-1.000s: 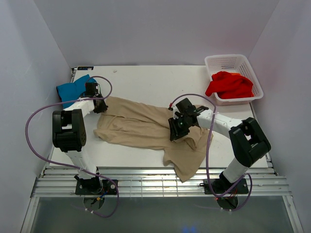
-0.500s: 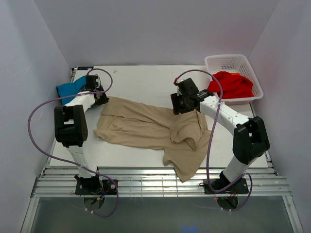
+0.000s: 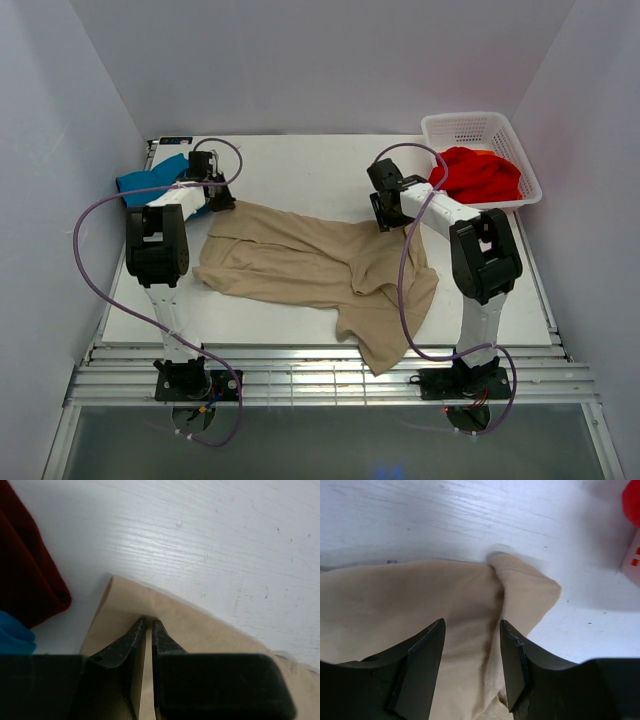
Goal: Fold and stack the t-shirts
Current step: Fold the tshirt
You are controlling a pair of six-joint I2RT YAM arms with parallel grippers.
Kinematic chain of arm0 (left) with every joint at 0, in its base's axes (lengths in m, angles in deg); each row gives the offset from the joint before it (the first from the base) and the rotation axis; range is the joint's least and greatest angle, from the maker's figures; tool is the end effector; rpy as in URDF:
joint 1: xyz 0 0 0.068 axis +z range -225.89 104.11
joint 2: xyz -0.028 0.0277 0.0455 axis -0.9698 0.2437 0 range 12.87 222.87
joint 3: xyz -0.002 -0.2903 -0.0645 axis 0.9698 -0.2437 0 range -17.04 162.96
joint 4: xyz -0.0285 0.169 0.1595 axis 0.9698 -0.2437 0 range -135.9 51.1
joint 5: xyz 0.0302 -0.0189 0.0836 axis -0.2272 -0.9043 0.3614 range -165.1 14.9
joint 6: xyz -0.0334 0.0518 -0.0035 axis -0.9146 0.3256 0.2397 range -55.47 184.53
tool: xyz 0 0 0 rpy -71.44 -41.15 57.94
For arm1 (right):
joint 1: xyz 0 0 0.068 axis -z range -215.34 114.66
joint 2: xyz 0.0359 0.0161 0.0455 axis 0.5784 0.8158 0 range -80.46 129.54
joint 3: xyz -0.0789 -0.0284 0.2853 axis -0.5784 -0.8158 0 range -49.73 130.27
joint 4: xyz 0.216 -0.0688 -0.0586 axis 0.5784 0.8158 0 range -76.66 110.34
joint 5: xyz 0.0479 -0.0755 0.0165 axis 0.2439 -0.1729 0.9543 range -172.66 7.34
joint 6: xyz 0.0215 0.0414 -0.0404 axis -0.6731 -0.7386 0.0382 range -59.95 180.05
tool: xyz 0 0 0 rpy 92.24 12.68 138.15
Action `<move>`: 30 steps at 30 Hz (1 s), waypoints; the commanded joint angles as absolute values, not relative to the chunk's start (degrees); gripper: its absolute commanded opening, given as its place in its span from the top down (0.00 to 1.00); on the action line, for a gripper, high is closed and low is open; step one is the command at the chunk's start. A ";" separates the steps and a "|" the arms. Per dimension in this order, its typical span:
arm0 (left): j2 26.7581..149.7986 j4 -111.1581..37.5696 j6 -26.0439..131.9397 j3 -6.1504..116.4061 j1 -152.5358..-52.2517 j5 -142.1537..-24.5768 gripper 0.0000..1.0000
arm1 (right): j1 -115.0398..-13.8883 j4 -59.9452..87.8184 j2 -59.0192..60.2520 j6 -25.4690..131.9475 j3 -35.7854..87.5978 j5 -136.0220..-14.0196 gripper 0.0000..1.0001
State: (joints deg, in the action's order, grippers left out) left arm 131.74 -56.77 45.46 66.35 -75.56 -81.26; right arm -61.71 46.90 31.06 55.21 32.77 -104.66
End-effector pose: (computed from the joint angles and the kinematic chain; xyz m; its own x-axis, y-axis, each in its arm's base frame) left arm 0.4418 -0.0024 0.1941 -0.7773 -0.3293 -0.5361 -0.2071 0.9385 -0.2762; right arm 0.3641 0.1610 0.2265 -0.8142 -0.3164 -0.4868 -0.1894 0.9373 -0.2924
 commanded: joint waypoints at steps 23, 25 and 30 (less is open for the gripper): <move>134.68 -55.33 47.12 66.19 -77.30 -81.26 0.82 | -56.96 44.63 35.90 59.79 37.64 -107.17 0.84; 135.65 -55.25 47.13 66.02 -77.30 -81.17 0.85 | -56.78 44.72 35.73 59.79 37.64 -108.67 0.91; 138.38 -55.60 46.07 64.88 -77.30 -79.86 0.96 | -55.03 44.63 34.33 58.39 37.46 -109.73 0.92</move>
State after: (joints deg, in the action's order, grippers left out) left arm 134.17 -52.79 45.98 66.33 -77.37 -81.87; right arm -56.57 45.96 35.63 59.41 35.46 -107.37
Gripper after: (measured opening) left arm 0.064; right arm 0.087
